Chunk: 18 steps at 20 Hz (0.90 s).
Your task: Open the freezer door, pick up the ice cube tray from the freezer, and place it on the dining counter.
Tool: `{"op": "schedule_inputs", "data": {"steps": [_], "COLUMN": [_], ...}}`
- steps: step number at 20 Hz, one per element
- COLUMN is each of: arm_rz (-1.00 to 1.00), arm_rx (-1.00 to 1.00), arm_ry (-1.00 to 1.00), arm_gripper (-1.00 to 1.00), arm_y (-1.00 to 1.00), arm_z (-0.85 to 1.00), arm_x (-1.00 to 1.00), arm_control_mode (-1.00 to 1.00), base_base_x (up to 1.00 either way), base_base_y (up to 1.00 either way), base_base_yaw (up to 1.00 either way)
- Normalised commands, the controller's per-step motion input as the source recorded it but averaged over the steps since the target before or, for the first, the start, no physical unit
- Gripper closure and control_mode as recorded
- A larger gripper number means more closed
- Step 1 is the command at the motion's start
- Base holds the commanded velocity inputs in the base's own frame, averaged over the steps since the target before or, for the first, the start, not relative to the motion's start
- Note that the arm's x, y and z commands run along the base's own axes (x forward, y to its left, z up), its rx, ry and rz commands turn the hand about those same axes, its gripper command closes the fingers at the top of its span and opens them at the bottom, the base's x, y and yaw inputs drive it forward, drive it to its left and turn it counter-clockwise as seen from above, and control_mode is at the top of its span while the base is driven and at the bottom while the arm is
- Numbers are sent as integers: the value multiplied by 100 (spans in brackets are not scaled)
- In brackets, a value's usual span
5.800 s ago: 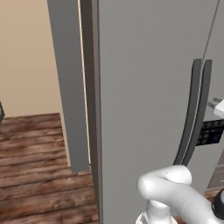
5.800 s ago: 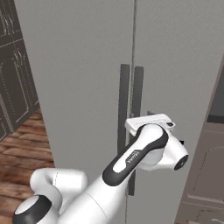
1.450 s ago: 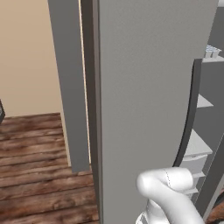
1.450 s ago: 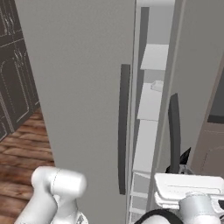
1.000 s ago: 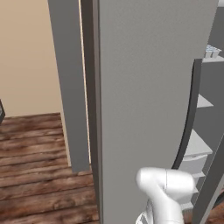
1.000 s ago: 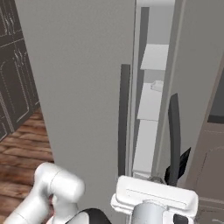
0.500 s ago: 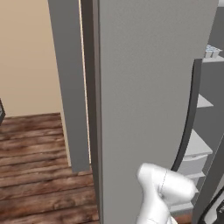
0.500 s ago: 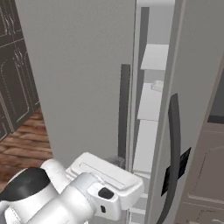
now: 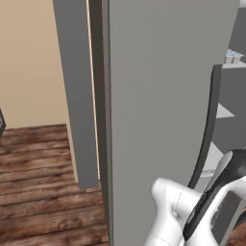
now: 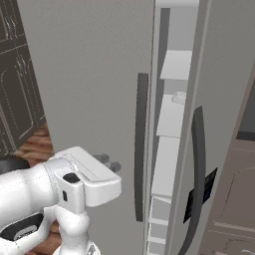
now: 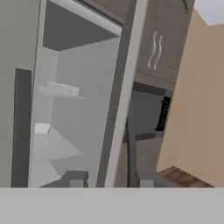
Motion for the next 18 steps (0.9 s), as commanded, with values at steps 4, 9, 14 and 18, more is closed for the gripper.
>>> {"op": "schedule_inputs", "data": {"steps": [4, 9, 14, 18], "arm_rz": [-18, -23, -25, -17], "arm_rx": [0, 0, 4, 4], "arm_ry": [-1, -7, -12, -23], "arm_gripper": [-100, -100, -100, -100], "arm_y": [19, 1, -3, -20], "arm_z": [0, -7, -27, -39], "arm_x": [54, 42, 40, 40], "arm_control_mode": [-100, -100, -100, -100], "base_base_x": [0, 0, 0, 0], "base_base_y": [0, 0, 0, 0], "base_base_yaw": [0, 0, 0, 0]}}
